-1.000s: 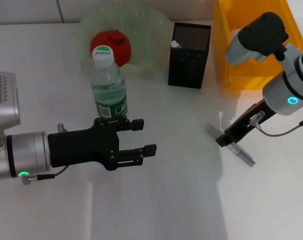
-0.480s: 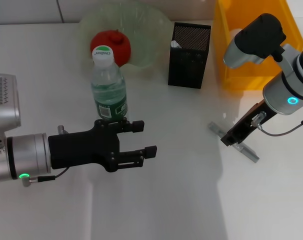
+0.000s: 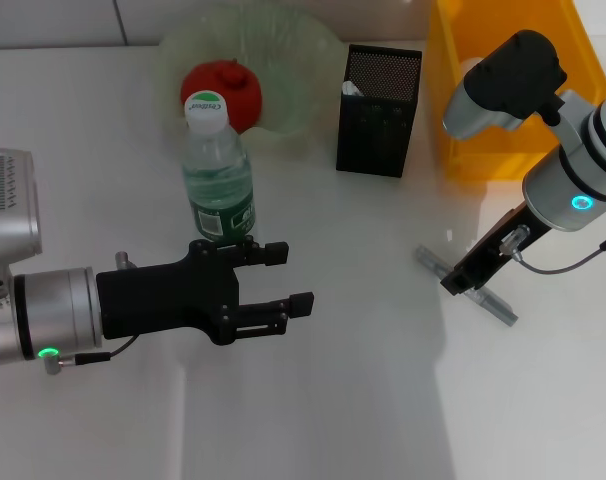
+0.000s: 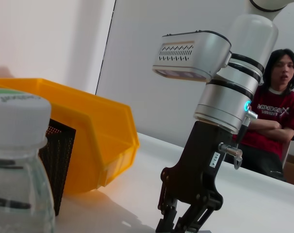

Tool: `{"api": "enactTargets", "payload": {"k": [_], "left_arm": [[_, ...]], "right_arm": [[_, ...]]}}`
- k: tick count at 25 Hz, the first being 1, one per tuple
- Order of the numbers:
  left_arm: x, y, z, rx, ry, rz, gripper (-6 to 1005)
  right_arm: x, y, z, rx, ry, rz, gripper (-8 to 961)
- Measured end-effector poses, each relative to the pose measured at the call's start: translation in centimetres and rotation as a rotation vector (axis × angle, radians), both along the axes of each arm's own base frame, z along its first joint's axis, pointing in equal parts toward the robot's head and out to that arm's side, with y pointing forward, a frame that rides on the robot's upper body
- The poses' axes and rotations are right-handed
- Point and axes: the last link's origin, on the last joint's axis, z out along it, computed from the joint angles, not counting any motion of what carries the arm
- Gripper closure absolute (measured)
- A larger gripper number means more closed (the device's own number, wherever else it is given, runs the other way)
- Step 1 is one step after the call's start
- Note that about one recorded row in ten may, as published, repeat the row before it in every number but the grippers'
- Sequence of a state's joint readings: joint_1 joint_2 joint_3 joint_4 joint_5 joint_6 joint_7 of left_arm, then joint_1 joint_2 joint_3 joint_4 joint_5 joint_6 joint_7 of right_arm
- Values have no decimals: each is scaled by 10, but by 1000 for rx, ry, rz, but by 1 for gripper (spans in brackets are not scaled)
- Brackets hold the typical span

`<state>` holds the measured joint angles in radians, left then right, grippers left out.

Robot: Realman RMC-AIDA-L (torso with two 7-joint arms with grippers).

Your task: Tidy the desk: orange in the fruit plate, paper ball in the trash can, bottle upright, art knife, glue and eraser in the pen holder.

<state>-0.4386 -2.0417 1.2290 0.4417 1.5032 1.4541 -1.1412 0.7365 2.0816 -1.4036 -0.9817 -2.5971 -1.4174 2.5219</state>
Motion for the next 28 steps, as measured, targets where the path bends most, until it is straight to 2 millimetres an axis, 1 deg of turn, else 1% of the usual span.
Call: {"api": "enactTargets", "payload": {"k": [9, 12, 13, 14, 15, 16, 17, 19, 20, 21, 22, 23, 24, 25, 26, 27, 28], "left_arm": [[0, 0, 0, 3, 0, 0, 268], [0, 1, 1, 4, 0, 0, 268], [0, 1, 1, 4, 0, 0, 268], [0, 1, 1, 4, -1, 0, 268], [0, 1, 2, 4, -1, -1, 268], [0, 0, 2, 3, -2, -1, 268], [0, 0, 2, 3, -2, -1, 268], [-1, 0, 2, 3, -2, -1, 268], [-1, 0, 2, 3, -2, 0, 268], [-1, 0, 2, 3, -2, 0, 268], [-1, 0, 2, 3, -2, 0, 268], [-2, 0, 3, 3, -1, 1, 268], [-1, 0, 3, 4, -1, -1, 268], [-1, 0, 3, 4, -1, -1, 268], [-1, 1, 3, 4, -1, -4, 268], [-1, 1, 3, 4, -1, -4, 268], [0, 1, 3, 4, -1, -4, 268]], "right_arm": [[-3, 1, 2, 3, 3, 9, 804], [-11, 1, 11, 23, 21, 33, 813], [-11, 1, 11, 23, 21, 33, 814], [-14, 0, 17, 35, 33, 44, 814], [-20, 0, 25, 61, 51, 60, 815], [-30, 0, 48, 133, 106, 90, 815], [-30, 0, 48, 133, 106, 90, 815], [-44, -2, 75, 235, 205, 131, 817], [-50, -3, 92, 299, 267, 153, 817], [-58, -3, 120, 420, 426, 190, 818], [-58, -3, 120, 420, 426, 190, 818], [-59, -3, 134, 473, 504, 210, 819], [-62, -3, 148, 525, 627, 245, 819], [-63, -4, 157, 562, 711, 269, 820], [-59, 0, 168, 606, 886, 297, 820], [-59, 0, 168, 606, 886, 297, 820], [-53, 3, 169, 621, 965, 295, 820]]}}
